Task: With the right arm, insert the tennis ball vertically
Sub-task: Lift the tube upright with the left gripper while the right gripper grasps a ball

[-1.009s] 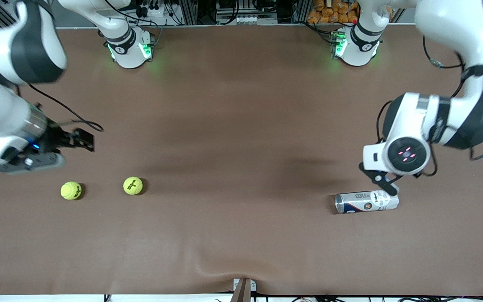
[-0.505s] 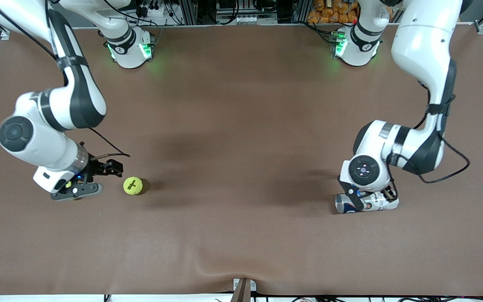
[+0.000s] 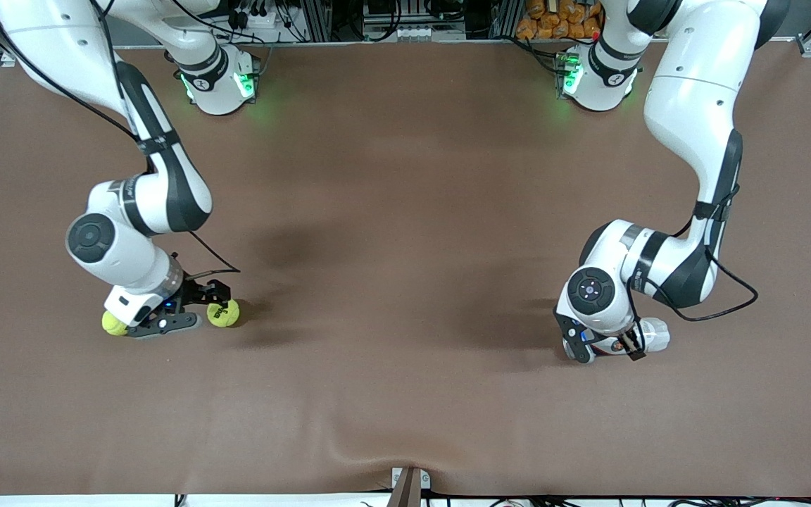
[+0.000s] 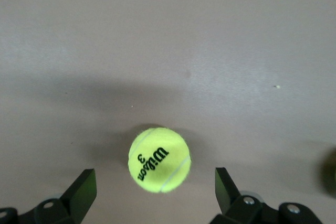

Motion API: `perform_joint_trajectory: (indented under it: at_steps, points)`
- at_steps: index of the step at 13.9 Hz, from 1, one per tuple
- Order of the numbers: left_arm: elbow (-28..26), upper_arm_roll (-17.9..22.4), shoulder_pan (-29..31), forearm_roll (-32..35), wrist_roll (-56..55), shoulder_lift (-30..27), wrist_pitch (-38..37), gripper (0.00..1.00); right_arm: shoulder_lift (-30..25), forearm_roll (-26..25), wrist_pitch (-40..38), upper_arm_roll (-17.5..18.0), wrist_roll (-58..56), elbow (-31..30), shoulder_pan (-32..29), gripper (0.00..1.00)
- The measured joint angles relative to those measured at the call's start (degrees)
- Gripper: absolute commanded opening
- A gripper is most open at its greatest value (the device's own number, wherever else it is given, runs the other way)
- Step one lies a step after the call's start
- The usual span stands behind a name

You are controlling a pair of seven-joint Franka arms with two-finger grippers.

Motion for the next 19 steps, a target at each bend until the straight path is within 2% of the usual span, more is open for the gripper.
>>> perform_joint_trajectory:
  at_steps: [4, 9, 10, 11, 12, 13, 16, 19]
  points:
    - [0.05, 0.39, 0.57, 0.0, 2.64, 1.35, 3.75, 1.0, 3.2, 0.0, 6.73, 0.02, 0.0, -2.31, 0.32, 1.0]
    - [0.07, 0.43, 1.44, 0.0, 3.41, 3.06, 7.1, 1.0, 6.01, 0.0, 10.05, -0.13, 0.0, -2.92, 0.32, 1.0]
    - [0.07, 0.43, 1.49, 0.0, 3.42, 3.43, 7.71, 1.0, 6.48, 0.0, 10.44, -0.13, 0.0, -2.92, 0.32, 0.67]
    - [0.07, 0.43, 1.5, 0.01, 3.42, 3.8, 8.41, 1.0, 6.81, 0.0, 10.85, -0.13, 0.0, -2.92, 0.32, 0.23]
    - [0.07, 0.44, 1.53, 0.01, 3.42, 4.14, 8.89, 1.0, 6.97, 0.0, 11.19, -0.13, 0.0, -2.92, 0.32, 0.05]
    - [0.07, 0.45, 1.66, 0.01, 3.42, 4.42, 9.21, 1.0, 7.0, 0.0, 11.35, -0.14, 0.01, -2.91, 0.32, 0.0]
    - [0.08, 0.47, 2.3, 0.01, 3.43, 5.13, 10.41, 1.0, 6.25, 0.0, 11.09, -0.19, 0.18, -2.66, 0.32, 0.0]
    - [0.16, 0.47, 2.54, 0.01, 3.54, 5.38, 11.08, 1.0, 2.14, 0.0, 5.63, -0.5, 0.92, -1.69, 0.2, 0.0]
